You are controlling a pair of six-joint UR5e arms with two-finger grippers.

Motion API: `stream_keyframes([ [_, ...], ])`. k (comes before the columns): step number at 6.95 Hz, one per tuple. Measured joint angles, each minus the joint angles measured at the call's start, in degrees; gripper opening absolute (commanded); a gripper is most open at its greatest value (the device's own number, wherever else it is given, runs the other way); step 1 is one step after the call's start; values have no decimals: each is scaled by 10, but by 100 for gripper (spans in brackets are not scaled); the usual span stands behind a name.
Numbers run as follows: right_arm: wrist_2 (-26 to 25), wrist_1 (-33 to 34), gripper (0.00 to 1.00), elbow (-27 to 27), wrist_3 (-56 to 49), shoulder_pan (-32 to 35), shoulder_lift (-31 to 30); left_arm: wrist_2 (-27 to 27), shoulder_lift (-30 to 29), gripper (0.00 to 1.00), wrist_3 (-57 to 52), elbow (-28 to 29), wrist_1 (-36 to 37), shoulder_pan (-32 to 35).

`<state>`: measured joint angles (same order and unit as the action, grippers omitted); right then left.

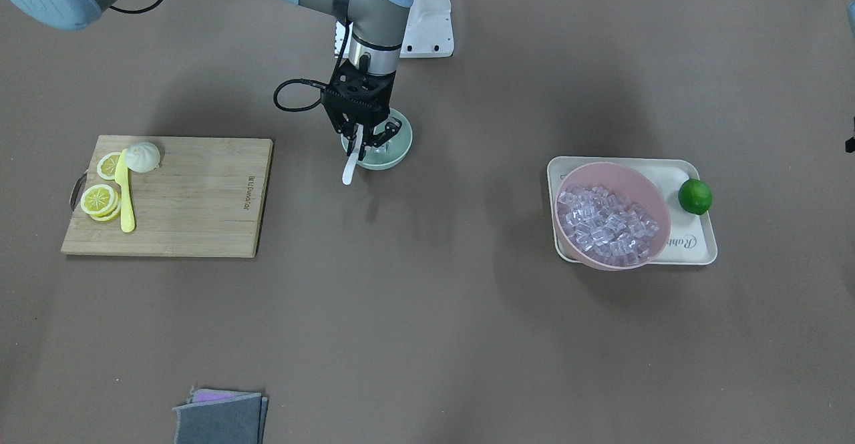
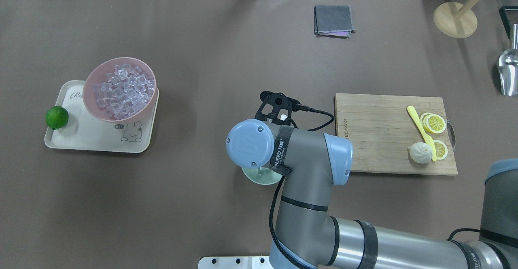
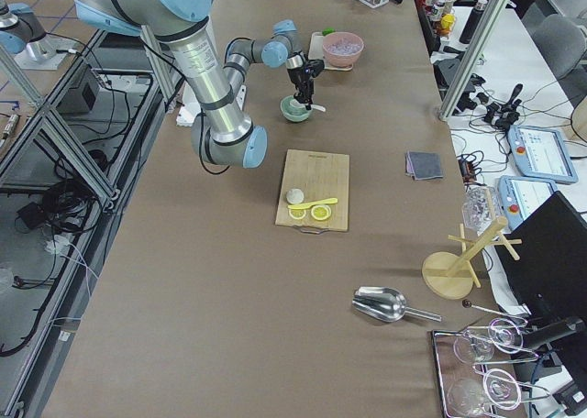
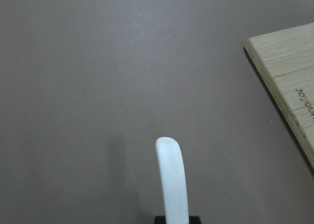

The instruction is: Put spoon and ice into bowl

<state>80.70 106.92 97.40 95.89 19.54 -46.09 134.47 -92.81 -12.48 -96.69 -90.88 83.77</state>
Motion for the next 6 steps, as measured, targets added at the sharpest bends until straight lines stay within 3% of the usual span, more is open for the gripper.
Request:
stream_keyframes([
  [3,18,1,100,16,-57,22,-1,-5,0,99,-1,7,1,0],
  [6,105,2,100,89,-186,100,-47,-6,10,99,-5,17,0,3],
])
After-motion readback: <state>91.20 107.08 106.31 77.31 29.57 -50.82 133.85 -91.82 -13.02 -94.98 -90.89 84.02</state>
